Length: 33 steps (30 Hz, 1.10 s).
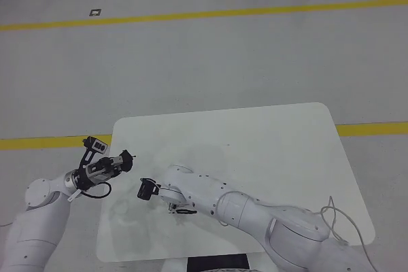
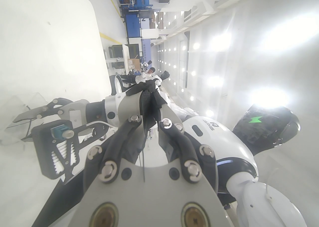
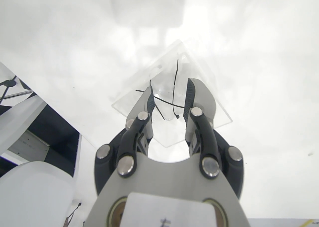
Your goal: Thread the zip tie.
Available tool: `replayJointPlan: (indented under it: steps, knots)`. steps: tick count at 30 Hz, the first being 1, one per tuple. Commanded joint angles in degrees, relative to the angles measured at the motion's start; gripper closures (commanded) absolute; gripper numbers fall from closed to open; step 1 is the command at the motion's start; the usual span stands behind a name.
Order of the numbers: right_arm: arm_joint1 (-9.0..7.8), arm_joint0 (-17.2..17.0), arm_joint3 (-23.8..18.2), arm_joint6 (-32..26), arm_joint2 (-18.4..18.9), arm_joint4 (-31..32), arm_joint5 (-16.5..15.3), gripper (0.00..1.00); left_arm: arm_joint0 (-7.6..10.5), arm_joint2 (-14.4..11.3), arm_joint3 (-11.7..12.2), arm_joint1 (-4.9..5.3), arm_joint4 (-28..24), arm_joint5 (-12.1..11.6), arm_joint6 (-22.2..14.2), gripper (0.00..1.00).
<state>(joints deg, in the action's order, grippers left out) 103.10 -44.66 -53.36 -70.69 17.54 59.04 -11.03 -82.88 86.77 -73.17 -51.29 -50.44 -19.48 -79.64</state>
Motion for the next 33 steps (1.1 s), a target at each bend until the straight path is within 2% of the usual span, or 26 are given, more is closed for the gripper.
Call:
replayJointPlan:
  steps: [1,7,14,33]
  knots:
    - [-0.37,-0.3,-0.8,-0.8,0.4,0.4,-0.1,0.73,0.00,0.0,0.0,0.00,0.0,0.0,0.0,1.00]
    - [-1.28,-1.1,-2.4,-2.5,1.5,0.6,-2.3,0.75,0.00,0.0,0.0,0.00,0.0,0.0,0.0,1.00]
    - [-1.43,-1.7,-2.6,-2.3,1.9,0.4,-4.6,0.75,0.00,0.0,0.0,0.00,0.0,0.0,0.0,1.00]
    - [0.62,-1.1,1.2,-0.8,1.3,-0.2,-7.4,0.81,0.00,0.0,0.0,0.00,0.0,0.0,0.0,1.00]
